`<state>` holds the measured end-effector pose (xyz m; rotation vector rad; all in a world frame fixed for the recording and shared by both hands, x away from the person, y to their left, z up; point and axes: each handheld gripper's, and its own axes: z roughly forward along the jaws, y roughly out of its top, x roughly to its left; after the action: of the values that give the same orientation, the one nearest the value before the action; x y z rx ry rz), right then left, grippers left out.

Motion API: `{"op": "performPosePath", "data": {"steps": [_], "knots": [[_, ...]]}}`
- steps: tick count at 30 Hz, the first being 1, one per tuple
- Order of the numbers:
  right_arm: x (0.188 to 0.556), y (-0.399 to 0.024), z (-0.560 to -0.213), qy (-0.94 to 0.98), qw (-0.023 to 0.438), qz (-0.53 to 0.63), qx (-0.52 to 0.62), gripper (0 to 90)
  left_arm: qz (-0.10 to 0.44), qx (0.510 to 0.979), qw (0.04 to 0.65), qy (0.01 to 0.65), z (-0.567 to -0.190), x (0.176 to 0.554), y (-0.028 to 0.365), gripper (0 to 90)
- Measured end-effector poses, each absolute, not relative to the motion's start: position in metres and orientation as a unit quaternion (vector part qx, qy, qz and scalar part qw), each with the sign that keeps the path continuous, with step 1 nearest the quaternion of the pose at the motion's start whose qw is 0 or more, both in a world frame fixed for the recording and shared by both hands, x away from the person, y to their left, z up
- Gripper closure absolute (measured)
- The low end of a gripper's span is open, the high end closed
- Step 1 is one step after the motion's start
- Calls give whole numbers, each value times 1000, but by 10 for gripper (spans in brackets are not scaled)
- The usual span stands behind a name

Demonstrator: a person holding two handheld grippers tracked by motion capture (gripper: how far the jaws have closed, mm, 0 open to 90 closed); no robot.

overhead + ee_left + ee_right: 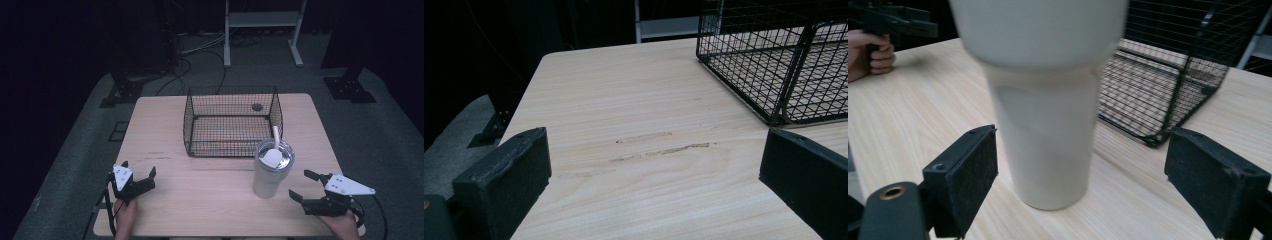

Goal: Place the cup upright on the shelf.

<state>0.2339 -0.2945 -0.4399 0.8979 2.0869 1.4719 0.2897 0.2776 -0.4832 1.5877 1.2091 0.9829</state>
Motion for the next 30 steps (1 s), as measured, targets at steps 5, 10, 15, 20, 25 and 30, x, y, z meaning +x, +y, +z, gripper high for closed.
{"op": "performPosePath", "data": {"steps": [5,10,15,20,25,30], "knots": [[234,-283,-439,757,211,533,312,128,397,641,442,486,-483,290,277,0],[235,-275,-439,760,202,537,305,129,397,641,442,485,-483,289,277,0],[238,-267,-441,760,194,542,302,128,397,642,442,485,-483,289,277,0],[244,-257,-442,762,213,529,307,123,397,642,442,484,-483,289,277,0],[252,-247,-446,760,215,526,316,122,398,643,441,484,-483,289,277,0],[259,-237,-448,755,227,527,316,106,398,643,441,484,-483,289,277,0]]}}
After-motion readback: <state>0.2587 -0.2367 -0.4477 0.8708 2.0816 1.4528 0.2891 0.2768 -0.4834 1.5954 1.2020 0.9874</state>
